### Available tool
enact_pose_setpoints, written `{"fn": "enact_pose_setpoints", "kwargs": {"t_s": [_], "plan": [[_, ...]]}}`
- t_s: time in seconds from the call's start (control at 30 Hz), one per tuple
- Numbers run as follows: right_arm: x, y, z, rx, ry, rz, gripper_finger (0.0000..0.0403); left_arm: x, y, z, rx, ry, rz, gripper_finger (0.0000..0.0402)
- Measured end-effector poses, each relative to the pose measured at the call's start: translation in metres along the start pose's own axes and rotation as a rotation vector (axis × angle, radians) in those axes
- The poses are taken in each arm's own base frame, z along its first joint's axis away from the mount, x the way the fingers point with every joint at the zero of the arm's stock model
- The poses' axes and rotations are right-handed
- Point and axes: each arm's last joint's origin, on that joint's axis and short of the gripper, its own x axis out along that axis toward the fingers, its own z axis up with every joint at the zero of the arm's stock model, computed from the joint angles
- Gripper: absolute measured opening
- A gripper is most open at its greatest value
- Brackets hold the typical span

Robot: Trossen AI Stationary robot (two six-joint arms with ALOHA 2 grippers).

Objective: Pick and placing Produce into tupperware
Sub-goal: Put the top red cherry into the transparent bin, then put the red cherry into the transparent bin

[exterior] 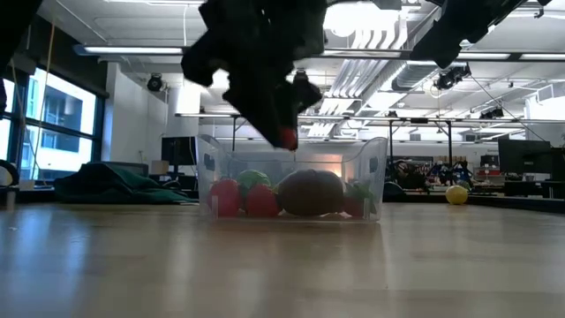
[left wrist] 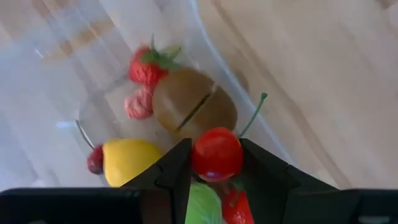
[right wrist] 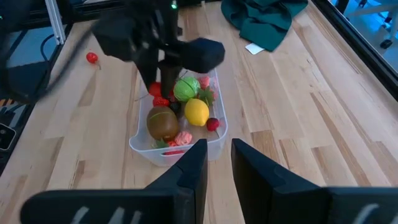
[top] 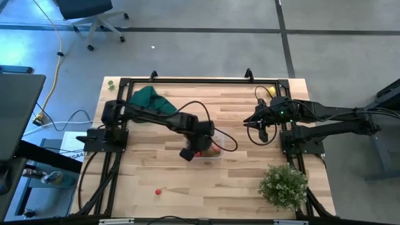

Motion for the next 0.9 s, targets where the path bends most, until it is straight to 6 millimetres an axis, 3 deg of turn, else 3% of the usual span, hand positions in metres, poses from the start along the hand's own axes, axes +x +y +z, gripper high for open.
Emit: {"fn": "enact_pose_setpoints", "kwargs": {"t_s": [0.2,0.5,0.9], "plan": [[0.0,-0.0001,0.0001,0.0,0.0,-0.001,0.0062,0.0115,0.0059,-0.0059,-0.011,0.031,-0.013,0.0115],[0.0001,0.0,0.0,0.0,0.0,0.0,0.0062,0.012,0.0055,-0.0054,-0.001,0.026,-0.018,0.0117],[0.0001,-0.0001,0.0,0.0,0.0,0.0,0.0062,0.0121,0.0058,-0.0058,0.026,0.04,0.001,0.0205]]}}
